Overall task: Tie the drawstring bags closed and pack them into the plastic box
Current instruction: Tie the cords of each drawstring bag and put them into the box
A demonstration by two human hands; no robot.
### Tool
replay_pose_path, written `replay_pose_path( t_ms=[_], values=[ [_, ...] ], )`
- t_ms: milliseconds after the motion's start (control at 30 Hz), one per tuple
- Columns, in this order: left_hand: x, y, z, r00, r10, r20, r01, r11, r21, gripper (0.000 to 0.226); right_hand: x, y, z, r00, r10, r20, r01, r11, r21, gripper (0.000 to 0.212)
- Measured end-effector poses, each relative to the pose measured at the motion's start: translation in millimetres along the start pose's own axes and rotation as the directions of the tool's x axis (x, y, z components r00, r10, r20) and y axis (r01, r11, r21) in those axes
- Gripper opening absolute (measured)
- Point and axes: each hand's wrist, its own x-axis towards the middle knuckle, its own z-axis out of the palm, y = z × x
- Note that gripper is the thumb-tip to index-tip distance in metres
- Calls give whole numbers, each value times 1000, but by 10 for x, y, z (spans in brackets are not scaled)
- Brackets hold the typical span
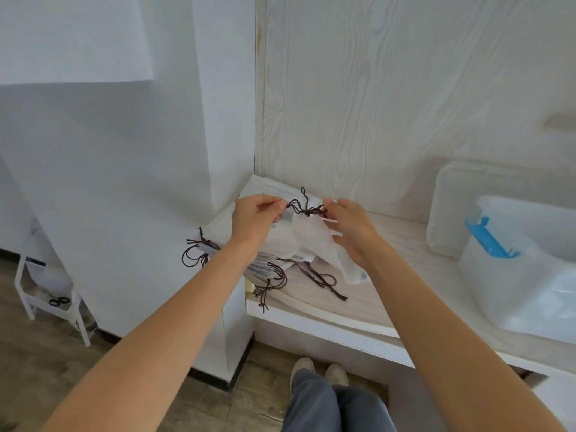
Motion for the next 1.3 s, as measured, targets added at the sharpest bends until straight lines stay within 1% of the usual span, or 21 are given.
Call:
replay_pose_path(
  t_ms=[133, 233, 267, 300, 367, 433, 500, 600, 667, 733, 767, 833, 900, 967, 1033, 1067, 1100, 1133, 1167, 1233, 1300],
  values=[
    [-68, 103, 216, 995, -29, 97, 41, 992, -116, 6, 37, -35, 43, 996, -87, -31, 85, 995, -58, 24],
    [-87, 243, 326, 991, -35, 132, 63, 975, -214, 8, -8, -62, -60, 995, -92, -35, 91, 995, -43, 45],
    [-99, 291, 357, 987, -33, 154, 71, 967, -246, 7, -26, -79, -110, 995, -86, -45, 85, 996, -23, 45],
    [-115, 336, 386, 984, -25, 178, 73, 960, -269, 7, -38, -99, -163, 996, -79, -45, 79, 997, -4, 40],
    [-144, 401, 435, 980, 9, 200, 42, 968, -249, 10, -64, -157, -242, 995, -90, -32, 91, 996, 21, 23],
    [-180, 457, 507, 983, 33, 179, 6, 977, -212, 14, -82, -225, -312, 990, -112, -89, 115, 993, 38, 12],
    [-224, 545, 602, 988, 21, 154, 10, 979, -204, 23, -115, -304, -395, 977, -132, -166, 150, 984, 100, 13],
    [-253, 657, 799, 978, -87, 190, 115, 983, -140, 45, -188, -439, -543, 972, -143, -185, 182, 959, 218, 12],
    [-275, 681, 904, 948, -227, 225, 252, 963, -92, 57, -253, -537, -651, 973, -148, -178, 197, 933, 302, 9],
    [-302, 655, 1018, 887, -361, 286, 398, 914, -80, 65, -314, -639, -758, 971, -157, -179, 222, 868, 444, 16],
    [-338, 638, 1082, 857, -393, 332, 441, 894, -80, 67, -330, -681, -808, 971, -165, -175, 232, 832, 504, 20],
    [-478, 661, 1238, 800, -401, 446, 486, 870, -89, 67, -398, -756, -930, 971, -188, -149, 240, 777, 583, 20],
    [-527, 638, 1363, 747, -424, 513, 532, 843, -77, 69, -416, -795, -1016, 974, -196, -111, 220, 727, 651, 15],
    [-591, 659, 1467, 648, -491, 582, 620, 784, -29, 66, -436, -821, -1142, 973, -197, -119, 223, 683, 695, 10],
    [-634, 666, 1571, 549, -497, 673, 680, 733, -14, 53, -454, -845, -1281, 968, -196, -153, 246, 666, 704, 6],
    [-685, 717, 1626, 533, -498, 684, 689, 724, -10, 41, -476, -861, -1364, 964, -198, -177, 265, 658, 705, 8],
    [-722, 770, 1689, 548, -494, 675, 668, 744, 2, 27, -504, -879, -1454, 959, -201, -198, 282, 643, 712, 9],
    [-762, 837, 1734, 550, -475, 686, 662, 750, -11, 20, -538, -890, -1553, 955, -198, -221, 297, 624, 723, 9],
    [-778, 896, 1770, 545, -454, 705, 663, 748, -31, 23, -586, -902, -1646, 951, -192, -243, 310, 611, 728, 8],
    [-766, 998, 1864, 531, -430, 730, 680, 730, -65, 37, -703, -920, -1837, 930, -171, -325, 358, 615, 702, 10],
    [-762, 1151, 1958, 592, -414, 691, 643, 759, -96, 53, -836, -933, -2019, 877, -160, -453, 440, 647, 622, 14]
  ],
)
